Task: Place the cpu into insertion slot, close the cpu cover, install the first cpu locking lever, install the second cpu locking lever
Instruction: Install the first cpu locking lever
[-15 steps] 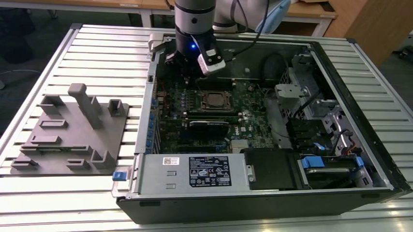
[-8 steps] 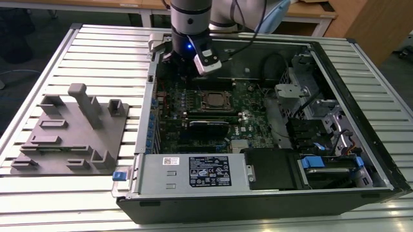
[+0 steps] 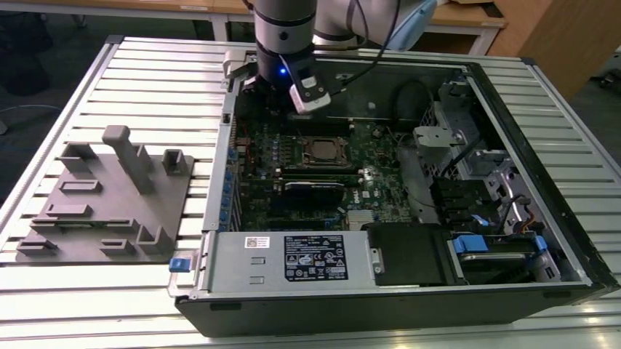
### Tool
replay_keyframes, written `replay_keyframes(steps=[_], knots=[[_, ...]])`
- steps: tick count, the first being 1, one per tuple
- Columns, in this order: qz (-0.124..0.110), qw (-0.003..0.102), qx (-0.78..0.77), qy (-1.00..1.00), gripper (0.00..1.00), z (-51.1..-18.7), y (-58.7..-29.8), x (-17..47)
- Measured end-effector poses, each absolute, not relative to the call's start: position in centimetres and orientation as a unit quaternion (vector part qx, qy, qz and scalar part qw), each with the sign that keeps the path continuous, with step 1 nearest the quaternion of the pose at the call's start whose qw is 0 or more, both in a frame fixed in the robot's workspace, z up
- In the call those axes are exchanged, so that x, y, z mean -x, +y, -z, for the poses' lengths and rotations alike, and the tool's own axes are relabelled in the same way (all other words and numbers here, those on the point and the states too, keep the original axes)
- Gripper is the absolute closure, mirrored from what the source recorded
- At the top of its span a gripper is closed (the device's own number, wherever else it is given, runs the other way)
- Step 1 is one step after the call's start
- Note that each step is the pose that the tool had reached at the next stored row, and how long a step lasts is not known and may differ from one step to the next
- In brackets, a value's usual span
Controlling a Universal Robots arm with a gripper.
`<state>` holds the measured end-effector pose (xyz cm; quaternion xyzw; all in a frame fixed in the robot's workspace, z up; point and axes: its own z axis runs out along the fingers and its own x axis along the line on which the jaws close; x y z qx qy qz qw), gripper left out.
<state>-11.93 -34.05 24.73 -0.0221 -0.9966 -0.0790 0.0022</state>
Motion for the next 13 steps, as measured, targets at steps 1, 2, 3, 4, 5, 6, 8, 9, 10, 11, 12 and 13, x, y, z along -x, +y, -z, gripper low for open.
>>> replay_keyframes(steps=[1,2,3,4,5,6,8,9,10,11,12,13], knots=[[0.089,0.002,0.022,-0.996,0.89,-24.73,-34.07,11.96],[0.094,0.002,0.022,-0.995,0.89,-24.72,-34.07,11.97],[0.095,0.002,0.022,-0.995,0.89,-24.73,-34.06,11.98],[0.096,0.003,0.022,-0.995,0.89,-24.73,-34.07,11.99],[0.098,0.003,0.022,-0.995,0.89,-24.73,-34.08,12.00],[0.101,0.003,0.022,-0.995,0.89,-24.72,-34.07,12.06],[0.102,0.003,0.022,-0.995,0.89,-24.73,-34.07,12.15],[0.105,0.003,0.022,-0.994,0.89,-24.73,-34.08,12.19],[0.109,0.003,0.022,-0.994,0.89,-24.73,-34.08,12.22],[0.111,0.003,0.022,-0.994,0.89,-24.73,-34.08,12.24],[0.114,0.003,0.022,-0.993,0.89,-24.73,-34.09,12.24],[0.119,0.003,0.022,-0.993,0.89,-24.73,-34.10,12.24]])
